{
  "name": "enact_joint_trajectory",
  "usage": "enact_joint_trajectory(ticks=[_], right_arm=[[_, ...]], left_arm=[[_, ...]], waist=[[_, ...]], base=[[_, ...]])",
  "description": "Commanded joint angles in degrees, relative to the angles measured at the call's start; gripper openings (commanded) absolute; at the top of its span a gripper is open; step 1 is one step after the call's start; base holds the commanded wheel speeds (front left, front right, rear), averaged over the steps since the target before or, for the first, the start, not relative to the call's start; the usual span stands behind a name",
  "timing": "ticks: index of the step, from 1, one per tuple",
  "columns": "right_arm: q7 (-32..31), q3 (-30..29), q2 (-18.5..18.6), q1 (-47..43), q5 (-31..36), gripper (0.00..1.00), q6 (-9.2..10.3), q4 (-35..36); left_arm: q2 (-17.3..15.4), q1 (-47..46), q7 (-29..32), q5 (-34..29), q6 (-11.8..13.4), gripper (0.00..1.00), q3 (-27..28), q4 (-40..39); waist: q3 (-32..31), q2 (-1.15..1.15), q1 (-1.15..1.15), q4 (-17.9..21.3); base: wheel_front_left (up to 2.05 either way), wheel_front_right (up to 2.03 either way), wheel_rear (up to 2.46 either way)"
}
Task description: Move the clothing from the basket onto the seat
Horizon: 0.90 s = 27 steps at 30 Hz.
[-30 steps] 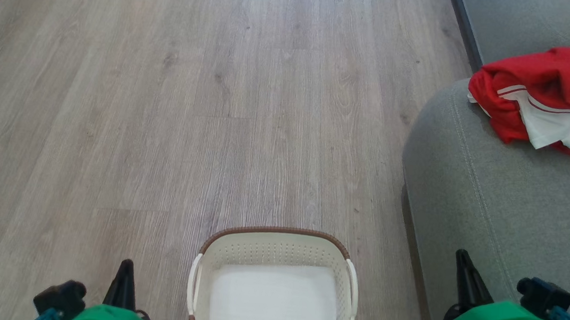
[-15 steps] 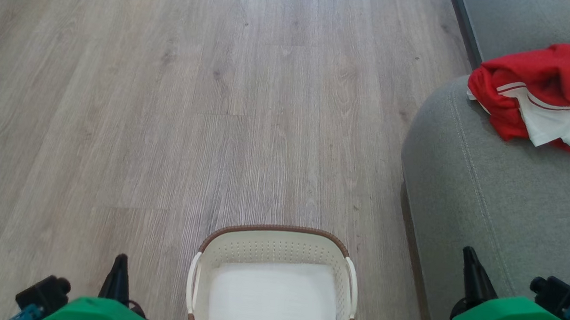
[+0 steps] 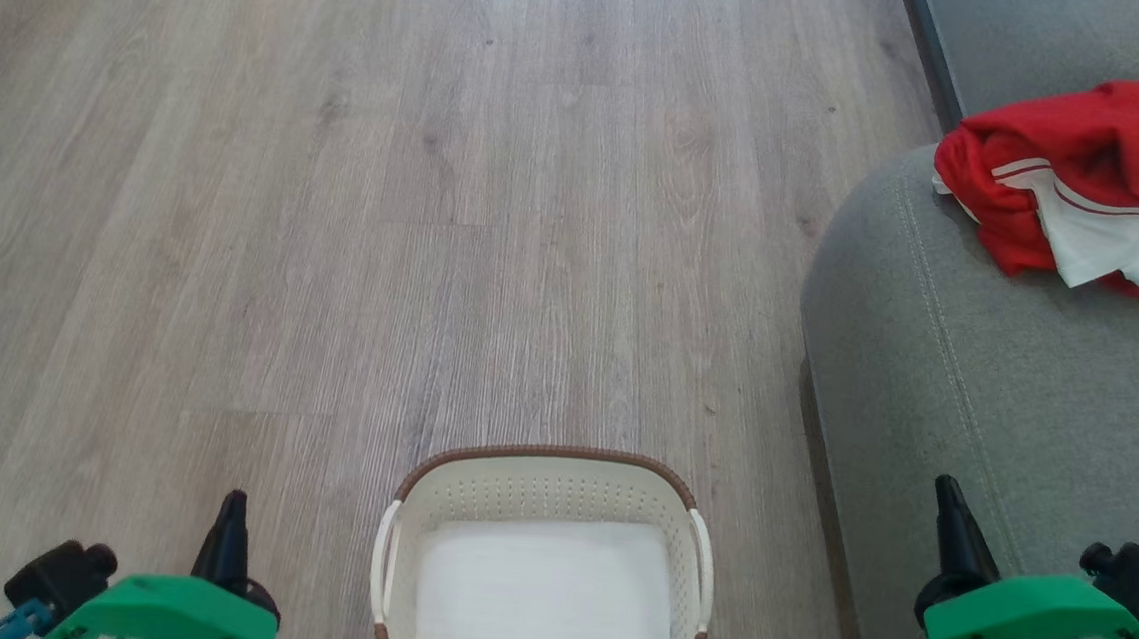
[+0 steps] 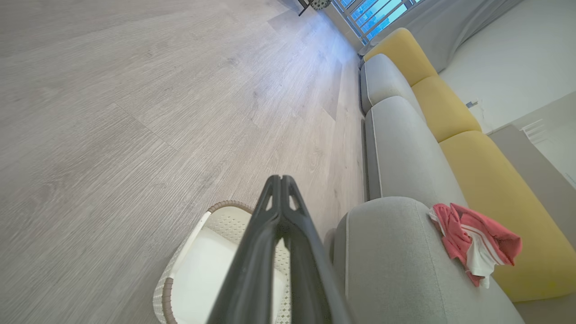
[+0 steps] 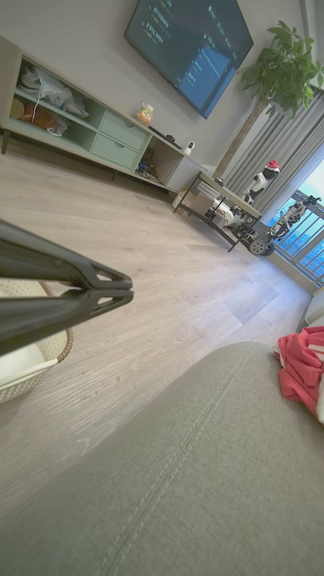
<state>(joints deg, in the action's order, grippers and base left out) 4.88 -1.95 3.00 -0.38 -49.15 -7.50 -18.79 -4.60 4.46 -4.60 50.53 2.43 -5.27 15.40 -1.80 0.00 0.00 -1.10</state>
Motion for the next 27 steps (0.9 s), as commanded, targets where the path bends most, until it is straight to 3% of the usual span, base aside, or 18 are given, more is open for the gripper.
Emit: enact_joint_trajectory(ticks=[1, 27], right_arm=[[-0.5, 0.0, 0.0, 3.1, -1.7, 0.00, 0.00, 2.2], [-4.8, -1.8, -0.1, 4.5, -18.3, 0.00, 0.00, 3.2]], left_arm=[[-0.1, -3.6, 0.3, 1.6, -0.8, 0.00, 1.7, -1.6], [0.6, -6.4, 4.6, 17.6, -4.5, 0.00, 5.7, -1.5]], waist=[[0.0, 0.00, 0.00, 0.0], [0.8, 0.00, 0.00, 0.5]], base=[[0.00, 0.00, 0.00], [0.00, 0.00, 0.00]])
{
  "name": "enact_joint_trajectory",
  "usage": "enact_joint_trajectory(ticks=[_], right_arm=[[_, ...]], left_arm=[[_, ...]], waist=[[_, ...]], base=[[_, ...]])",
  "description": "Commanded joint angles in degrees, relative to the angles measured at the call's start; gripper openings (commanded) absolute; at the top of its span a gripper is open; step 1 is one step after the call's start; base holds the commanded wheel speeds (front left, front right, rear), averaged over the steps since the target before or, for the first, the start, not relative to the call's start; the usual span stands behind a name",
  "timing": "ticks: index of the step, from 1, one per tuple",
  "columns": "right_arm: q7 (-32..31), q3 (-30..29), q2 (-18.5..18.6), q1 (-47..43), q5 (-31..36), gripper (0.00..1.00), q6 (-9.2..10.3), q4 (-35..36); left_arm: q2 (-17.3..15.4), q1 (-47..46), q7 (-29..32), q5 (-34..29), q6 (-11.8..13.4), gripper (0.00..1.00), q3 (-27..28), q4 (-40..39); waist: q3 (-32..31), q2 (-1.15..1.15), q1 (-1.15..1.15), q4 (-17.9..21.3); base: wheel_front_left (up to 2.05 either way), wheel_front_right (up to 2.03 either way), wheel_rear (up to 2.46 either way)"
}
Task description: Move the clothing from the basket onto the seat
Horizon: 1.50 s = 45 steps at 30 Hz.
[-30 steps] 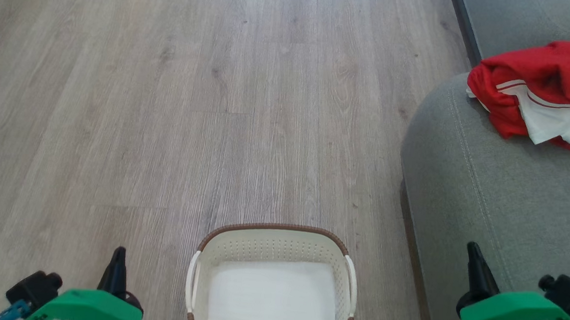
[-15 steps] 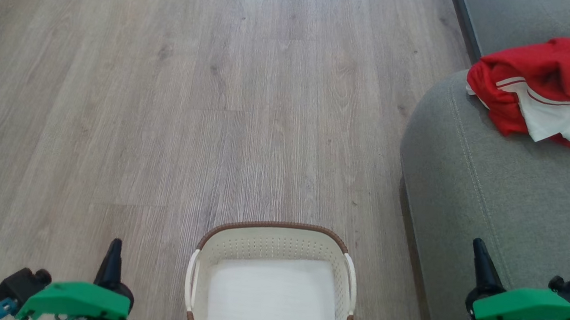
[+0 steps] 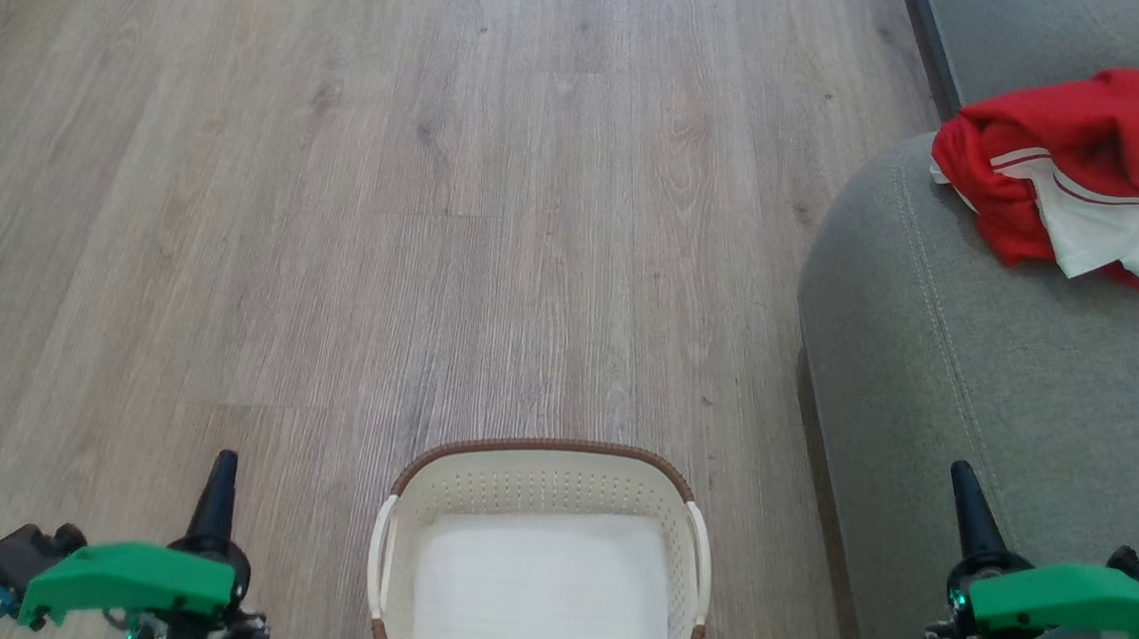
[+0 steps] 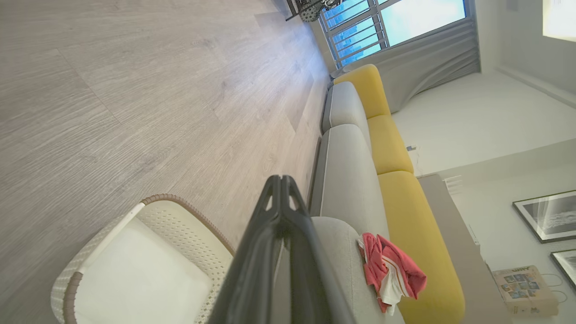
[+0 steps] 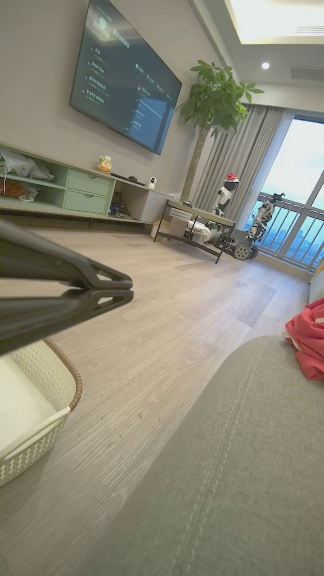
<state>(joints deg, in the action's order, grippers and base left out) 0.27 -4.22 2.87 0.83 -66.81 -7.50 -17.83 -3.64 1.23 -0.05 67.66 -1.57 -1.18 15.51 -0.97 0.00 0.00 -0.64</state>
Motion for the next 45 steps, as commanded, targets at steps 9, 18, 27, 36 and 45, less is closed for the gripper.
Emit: enact_joint_trajectory(ticks=[9, 18, 27, 36, 45], right_arm=[[-1.7, -0.2, 0.1, 3.7, -6.3, 0.00, 0.00, 2.6], [-3.2, -0.8, 0.0, 4.2, -12.0, 0.00, 0.01, 3.0], [-4.7, -1.5, 0.0, 4.7, -17.8, 0.00, 0.01, 3.3], [-6.3, -2.1, 0.0, 5.2, -23.5, 0.00, 0.01, 3.7], [-6.8, -2.3, 0.0, 5.4, -25.4, 0.00, 0.01, 3.8]], left_arm=[[-0.1, -4.2, 1.5, 6.1, -1.7, 0.00, 3.0, -1.5], [0.1, -5.2, 3.0, 11.6, -3.0, 0.00, 4.4, -1.5], [0.4, -6.1, 4.5, 17.2, -4.2, 0.00, 5.8, -1.5], [0.6, -7.1, 6.0, 22.7, -5.5, 0.00, 7.2, -1.4], [0.7, -7.4, 6.5, 24.5, -5.9, 0.00, 7.7, -1.4]], waist=[[0.3, 0.00, 0.00, 0.1], [0.5, 0.00, 0.00, 0.3], [0.8, 0.00, 0.00, 0.4], [1.1, 0.00, 0.00, 0.6], [1.1, 0.00, 0.00, 0.6]], base=[[0.00, 0.00, 0.00], [0.00, 0.00, 0.00], [0.00, 0.00, 0.00], [0.00, 0.00, 0.00], [0.00, 0.00, 0.00]])
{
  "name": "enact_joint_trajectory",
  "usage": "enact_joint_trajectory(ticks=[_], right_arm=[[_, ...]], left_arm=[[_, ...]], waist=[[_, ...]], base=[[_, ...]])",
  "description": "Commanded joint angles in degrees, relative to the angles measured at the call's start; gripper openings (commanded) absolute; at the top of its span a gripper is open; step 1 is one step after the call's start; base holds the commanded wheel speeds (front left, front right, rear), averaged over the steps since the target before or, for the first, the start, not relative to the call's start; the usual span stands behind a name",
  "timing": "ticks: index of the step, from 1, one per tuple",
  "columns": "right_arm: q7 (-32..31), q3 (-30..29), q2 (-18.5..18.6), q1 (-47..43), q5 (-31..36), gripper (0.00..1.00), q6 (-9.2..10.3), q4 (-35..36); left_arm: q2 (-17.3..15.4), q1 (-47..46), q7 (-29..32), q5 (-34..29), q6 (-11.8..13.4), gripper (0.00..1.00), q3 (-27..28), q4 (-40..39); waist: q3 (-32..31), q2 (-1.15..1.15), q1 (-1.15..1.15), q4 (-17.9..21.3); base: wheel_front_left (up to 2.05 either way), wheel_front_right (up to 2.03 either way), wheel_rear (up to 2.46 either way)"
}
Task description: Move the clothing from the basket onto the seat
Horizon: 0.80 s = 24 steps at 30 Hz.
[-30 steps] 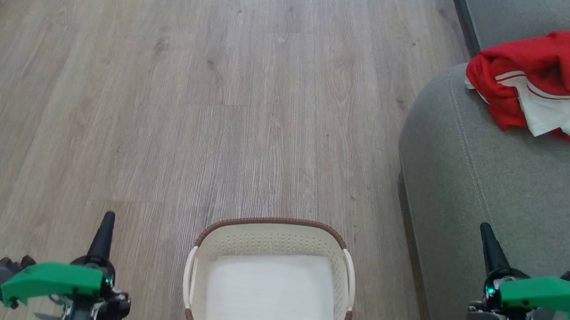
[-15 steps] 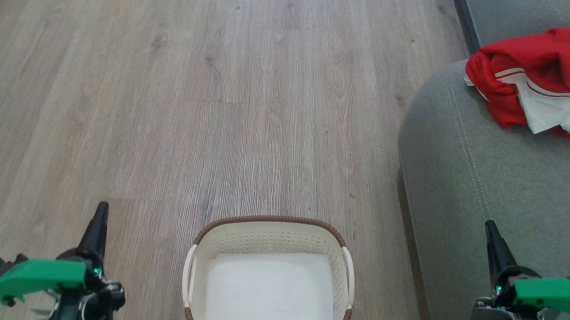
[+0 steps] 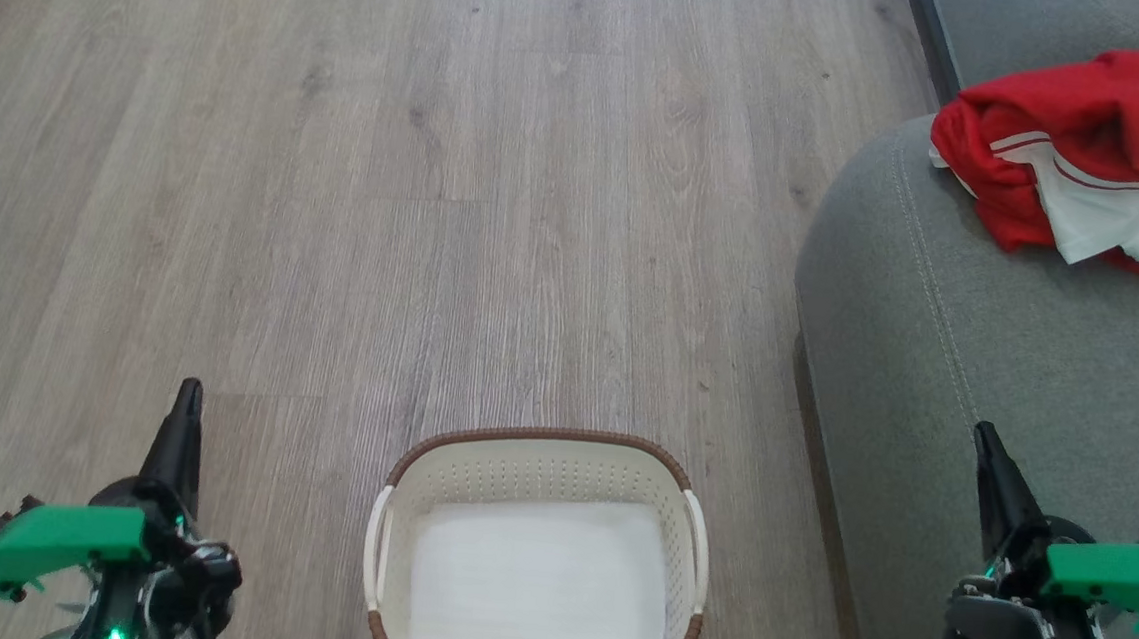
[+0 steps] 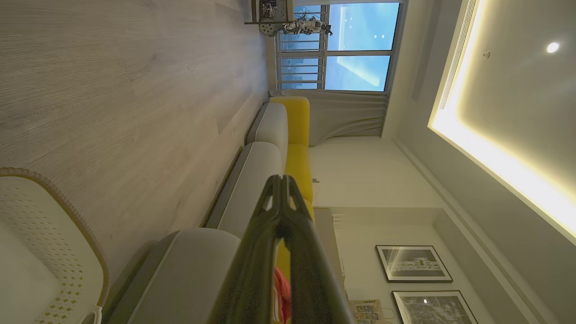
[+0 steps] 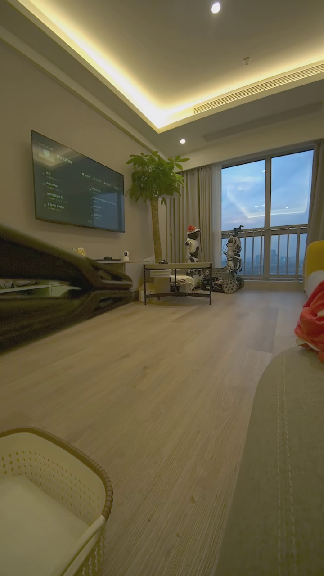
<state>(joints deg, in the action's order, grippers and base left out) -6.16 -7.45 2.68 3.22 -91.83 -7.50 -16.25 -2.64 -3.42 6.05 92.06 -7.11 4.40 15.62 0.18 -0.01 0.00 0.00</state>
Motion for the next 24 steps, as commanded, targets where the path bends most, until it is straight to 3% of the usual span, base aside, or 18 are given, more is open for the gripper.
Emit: enact_joint_trajectory(ticks=[1, 24], right_arm=[[-0.3, 0.9, 0.2, 3.0, -0.3, 0.00, 0.01, 2.2], [-0.3, 0.9, 0.2, 3.0, -0.3, 0.00, 0.01, 2.2]], left_arm=[[-0.3, -2.8, 0.4, 0.1, -0.4, 0.00, 2.1, -1.5], [-0.3, -2.8, 0.4, 0.1, -0.4, 0.00, 2.1, -1.6]], waist=[[0.0, 0.01, 0.00, 0.0], [0.0, 0.01, 0.00, 0.0]], base=[[0.00, 0.00, 0.00], [0.00, 0.00, 0.00]])
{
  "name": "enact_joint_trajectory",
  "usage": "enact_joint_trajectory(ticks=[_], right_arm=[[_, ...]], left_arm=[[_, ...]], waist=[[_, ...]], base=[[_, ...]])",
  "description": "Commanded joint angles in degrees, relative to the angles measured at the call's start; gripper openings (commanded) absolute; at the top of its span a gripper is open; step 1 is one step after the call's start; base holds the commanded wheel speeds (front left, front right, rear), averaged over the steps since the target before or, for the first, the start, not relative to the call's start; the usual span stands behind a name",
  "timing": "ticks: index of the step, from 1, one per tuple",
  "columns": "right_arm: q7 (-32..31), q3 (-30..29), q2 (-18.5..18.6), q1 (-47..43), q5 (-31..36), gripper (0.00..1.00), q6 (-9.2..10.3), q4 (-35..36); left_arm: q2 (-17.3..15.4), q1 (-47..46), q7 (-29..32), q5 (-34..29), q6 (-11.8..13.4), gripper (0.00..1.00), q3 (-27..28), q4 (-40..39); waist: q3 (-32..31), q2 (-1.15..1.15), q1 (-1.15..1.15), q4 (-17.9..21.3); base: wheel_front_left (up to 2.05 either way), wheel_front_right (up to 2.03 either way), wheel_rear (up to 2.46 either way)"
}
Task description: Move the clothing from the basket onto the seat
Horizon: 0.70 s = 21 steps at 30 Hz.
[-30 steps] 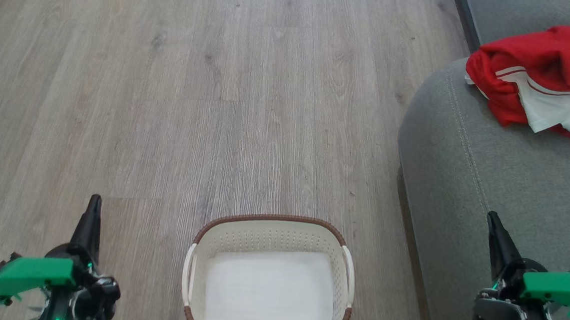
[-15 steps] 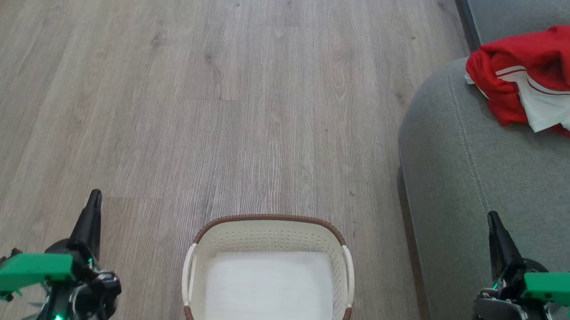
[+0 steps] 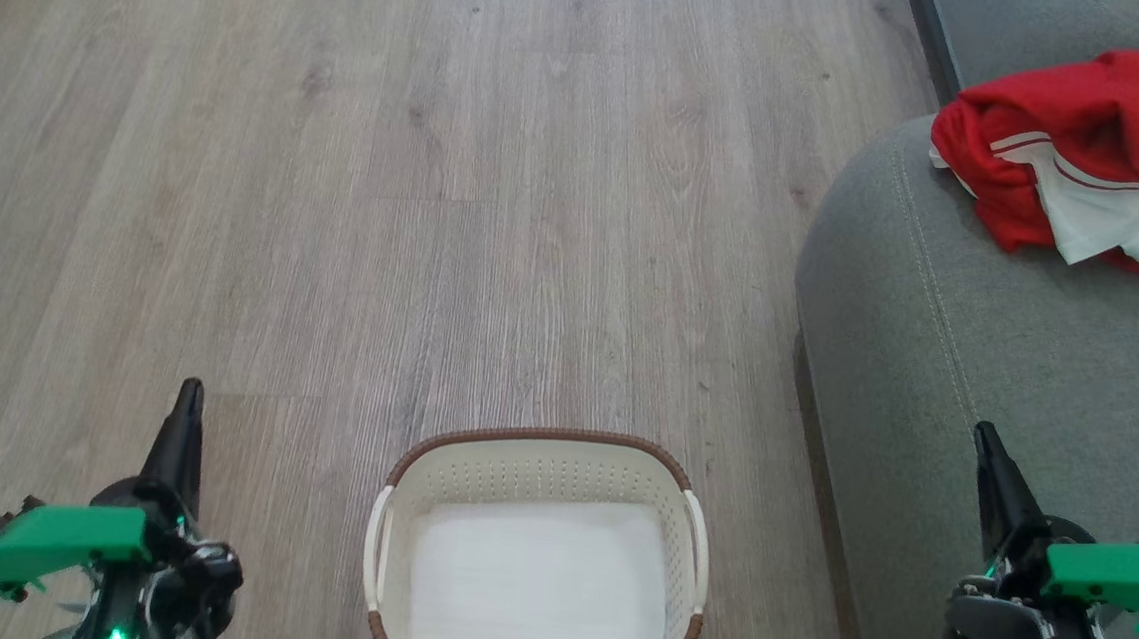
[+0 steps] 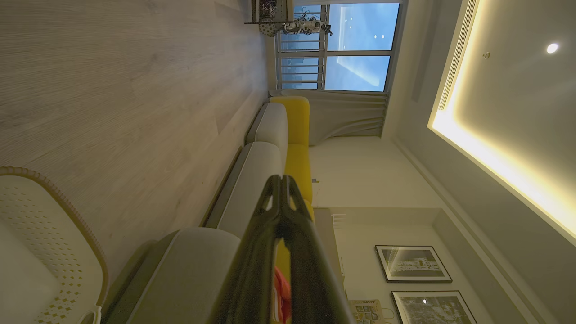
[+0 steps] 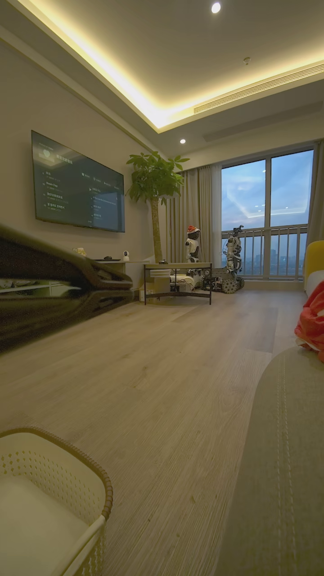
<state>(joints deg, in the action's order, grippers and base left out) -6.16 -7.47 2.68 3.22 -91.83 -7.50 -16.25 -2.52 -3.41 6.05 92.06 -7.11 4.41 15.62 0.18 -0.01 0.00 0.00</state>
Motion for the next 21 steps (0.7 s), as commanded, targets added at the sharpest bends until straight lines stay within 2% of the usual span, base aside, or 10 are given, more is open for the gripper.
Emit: enact_joint_trajectory(ticks=[1, 21], right_arm=[[-0.3, 0.9, 0.2, 3.0, -0.3, 0.00, 0.01, 2.2], [-0.3, 0.9, 0.2, 3.0, -0.3, 0.00, 0.01, 2.2]], left_arm=[[-0.4, -2.8, 0.4, 0.1, -0.4, 0.00, 2.1, -1.6], [-0.4, -2.8, 0.5, 0.1, -0.4, 0.00, 2.1, -1.6]], waist=[[0.0, 0.01, 0.00, 0.0], [0.0, 0.01, 0.00, 0.0]], base=[[0.00, 0.00, 0.00], [0.00, 0.00, 0.00]])
